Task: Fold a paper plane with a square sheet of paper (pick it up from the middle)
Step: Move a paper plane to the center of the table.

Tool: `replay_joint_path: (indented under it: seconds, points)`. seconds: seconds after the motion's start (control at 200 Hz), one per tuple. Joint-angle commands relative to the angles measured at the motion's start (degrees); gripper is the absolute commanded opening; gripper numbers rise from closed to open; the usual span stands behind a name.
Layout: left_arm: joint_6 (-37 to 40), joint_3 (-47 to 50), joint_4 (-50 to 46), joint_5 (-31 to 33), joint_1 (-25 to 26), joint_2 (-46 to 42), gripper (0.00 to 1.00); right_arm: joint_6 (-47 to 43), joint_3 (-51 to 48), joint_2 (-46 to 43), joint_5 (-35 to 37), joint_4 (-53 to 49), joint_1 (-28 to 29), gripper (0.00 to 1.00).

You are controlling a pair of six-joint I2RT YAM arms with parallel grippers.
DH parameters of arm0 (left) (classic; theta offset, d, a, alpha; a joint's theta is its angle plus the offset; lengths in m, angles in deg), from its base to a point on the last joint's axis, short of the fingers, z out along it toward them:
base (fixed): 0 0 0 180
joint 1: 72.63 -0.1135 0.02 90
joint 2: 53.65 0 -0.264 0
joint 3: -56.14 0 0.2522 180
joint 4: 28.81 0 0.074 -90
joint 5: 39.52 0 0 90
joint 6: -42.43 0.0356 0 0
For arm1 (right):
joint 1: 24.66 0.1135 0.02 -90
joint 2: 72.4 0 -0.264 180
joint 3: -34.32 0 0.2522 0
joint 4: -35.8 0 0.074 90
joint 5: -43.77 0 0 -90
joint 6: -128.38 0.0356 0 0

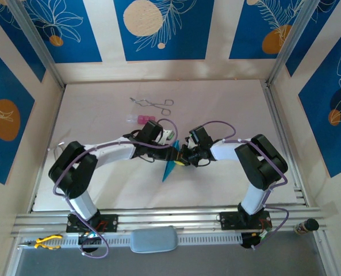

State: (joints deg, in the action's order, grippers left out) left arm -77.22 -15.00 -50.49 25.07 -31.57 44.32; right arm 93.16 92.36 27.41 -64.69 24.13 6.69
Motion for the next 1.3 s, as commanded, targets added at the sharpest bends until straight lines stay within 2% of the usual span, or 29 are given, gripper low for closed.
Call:
replay_joint_path:
  seconds: [0.0, 0.34, 0.98, 1.296]
  points:
    - [0.0, -1.4, -0.8, 0.6, 0.4, 0.9, 0.39, 0.2, 1.1, 0.5, -1.5, -1.4, -0.1, 0.04]
    - [1.1, 0.0, -1.5, 3.6, 0.5, 0.4, 0.42, 0.1, 1.2, 0.6, -1.3, -1.6, -0.1, 0.04]
    - [0.5, 3.9, 6.0, 3.1, 0.5, -4.1, 0.42, 0.1, 1.2, 0.6, -1.3, -1.7, -0.1, 0.04]
    - [0.6, 3.0, 5.2, 2.0, 0.4, -2.4, 0.42, 0.0, 1.3, 0.7, -1.4, -1.8, -0.2, 0.04]
